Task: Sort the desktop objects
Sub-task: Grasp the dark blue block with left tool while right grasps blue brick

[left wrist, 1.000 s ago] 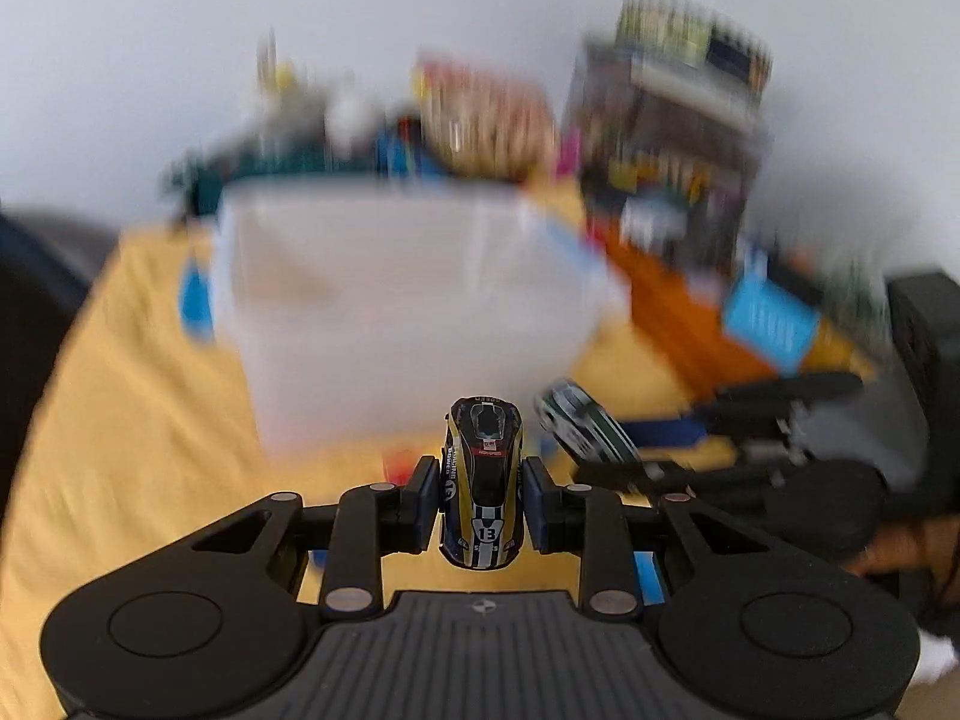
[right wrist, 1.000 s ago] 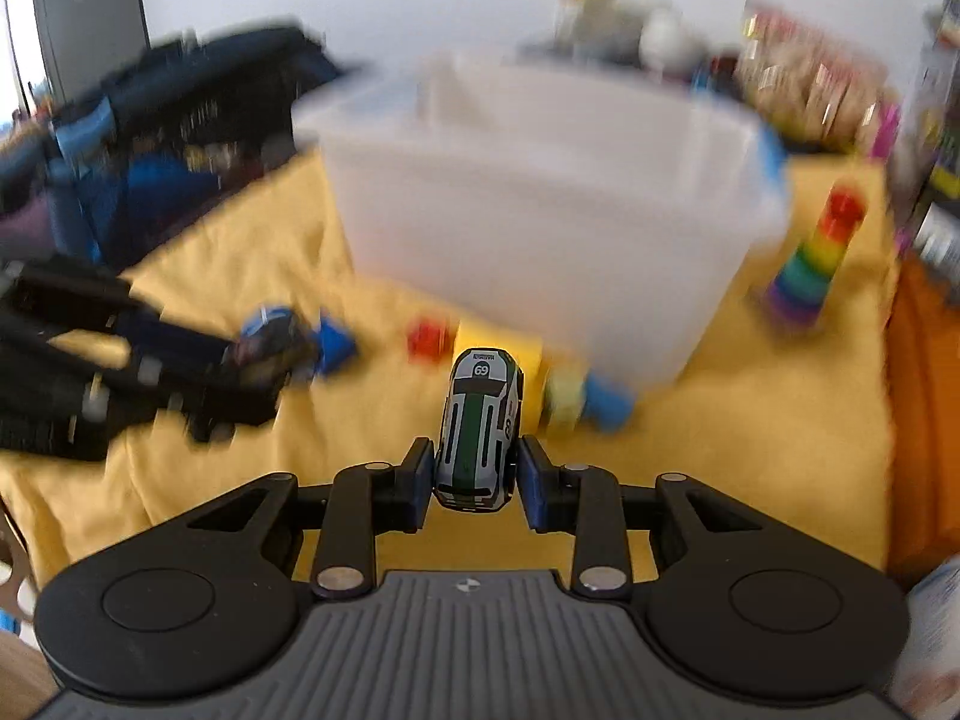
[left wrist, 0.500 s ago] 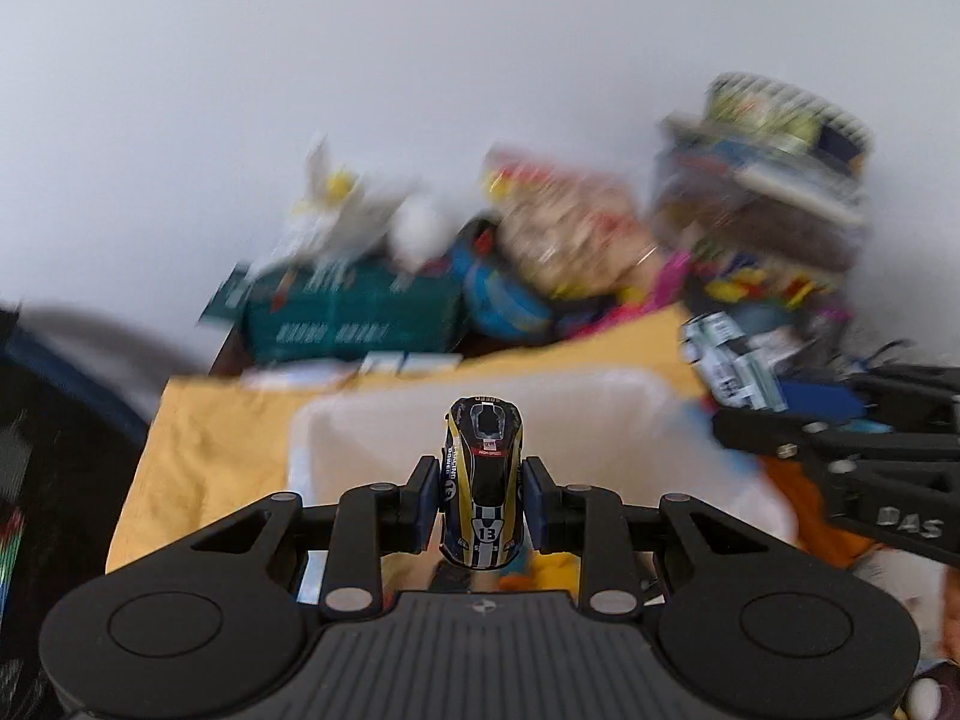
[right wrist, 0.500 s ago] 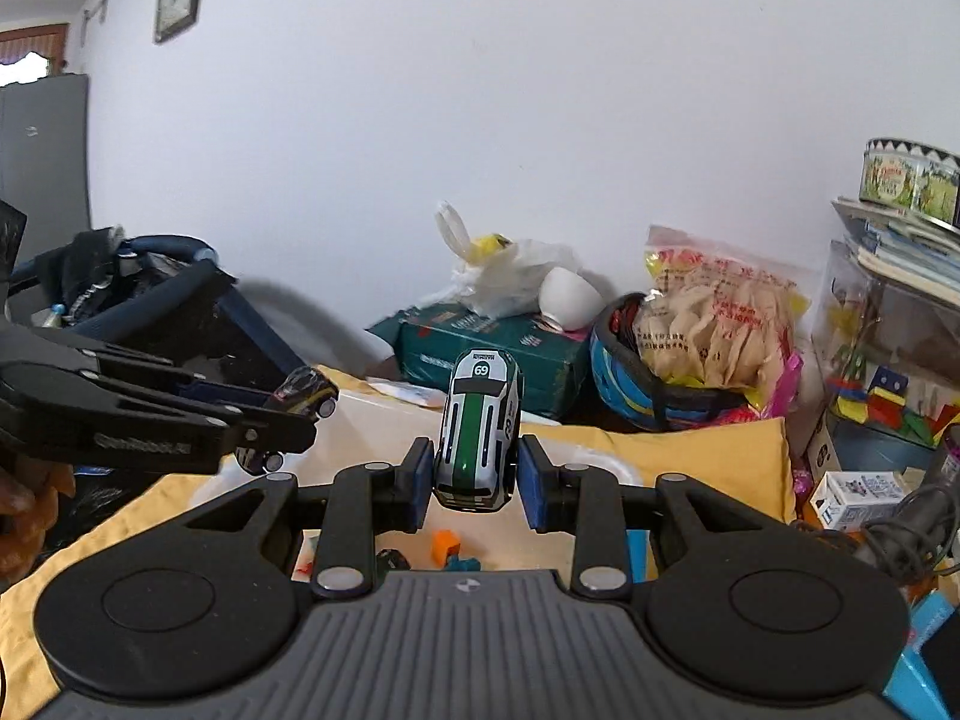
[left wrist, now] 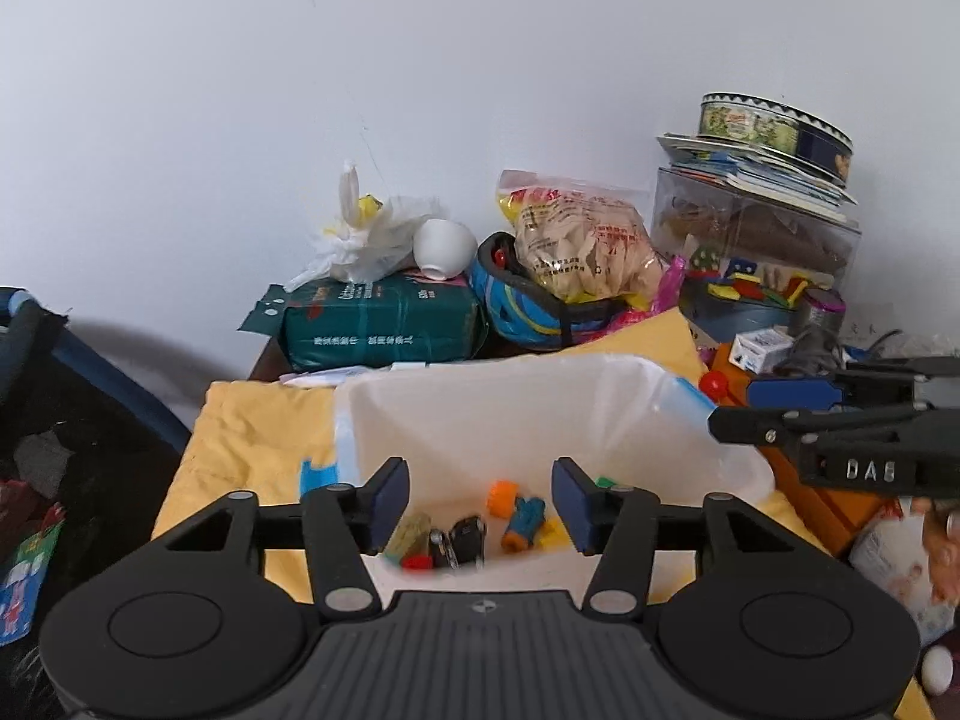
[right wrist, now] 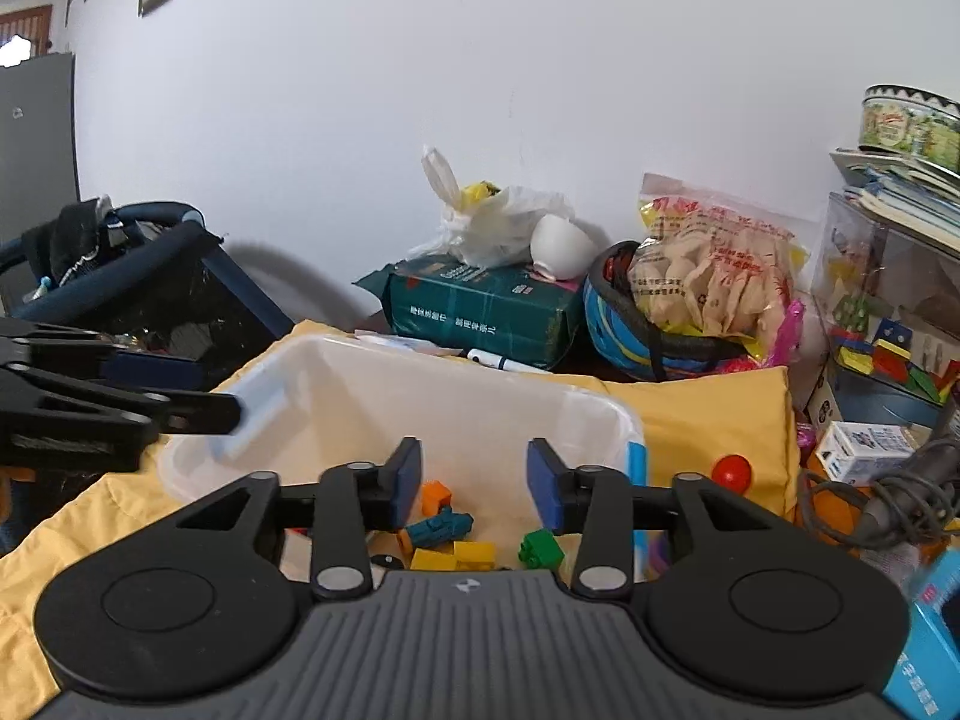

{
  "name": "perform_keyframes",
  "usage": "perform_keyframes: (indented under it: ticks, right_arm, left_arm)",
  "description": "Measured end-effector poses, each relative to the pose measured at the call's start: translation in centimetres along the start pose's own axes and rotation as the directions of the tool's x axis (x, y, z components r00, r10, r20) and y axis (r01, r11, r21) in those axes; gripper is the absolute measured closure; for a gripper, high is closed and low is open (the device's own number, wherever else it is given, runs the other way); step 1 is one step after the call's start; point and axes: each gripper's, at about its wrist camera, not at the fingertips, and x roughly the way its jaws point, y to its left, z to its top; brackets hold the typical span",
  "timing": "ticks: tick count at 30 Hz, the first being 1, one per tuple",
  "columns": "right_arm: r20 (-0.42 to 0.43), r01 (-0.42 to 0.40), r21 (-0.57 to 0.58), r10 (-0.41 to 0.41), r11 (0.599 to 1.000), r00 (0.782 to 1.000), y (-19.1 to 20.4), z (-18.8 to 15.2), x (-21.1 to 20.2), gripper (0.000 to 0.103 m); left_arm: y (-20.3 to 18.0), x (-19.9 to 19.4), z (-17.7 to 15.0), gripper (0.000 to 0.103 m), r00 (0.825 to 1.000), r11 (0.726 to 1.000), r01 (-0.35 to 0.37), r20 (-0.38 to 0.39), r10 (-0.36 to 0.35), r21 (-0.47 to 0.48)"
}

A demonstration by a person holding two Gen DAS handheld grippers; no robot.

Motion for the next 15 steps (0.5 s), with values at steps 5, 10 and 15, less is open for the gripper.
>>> perform_keyframes:
  ticks: [5, 10, 15]
  right_arm:
    - [-0.050, -0.033, -0.002, 0.033, 0.999, 0.998, -0.5, -3.0, -1.8, 0.056]
    - [-0.219, -0.060, 0.012, 0.062, 0.998, 0.974, 0.1, -8.8, -1.8, 0.051]
    - [-0.331, -0.074, 0.053, 0.088, 0.996, 0.940, 0.2, -13.4, -3.2, 0.054]
  left_arm:
    - [-1.1, -1.0, -5.7, 0.044, 0.994, 0.998, -0.044, -0.099, 0.049, 0.049]
    - [-2.4, 0.1, -12.2, 0.044, 0.958, 0.998, -0.021, -0.285, 0.037, 0.057]
    - [-2.9, 1.0, -13.7, 0.045, 0.938, 0.998, -0.016, -0.345, 0.037, 0.063]
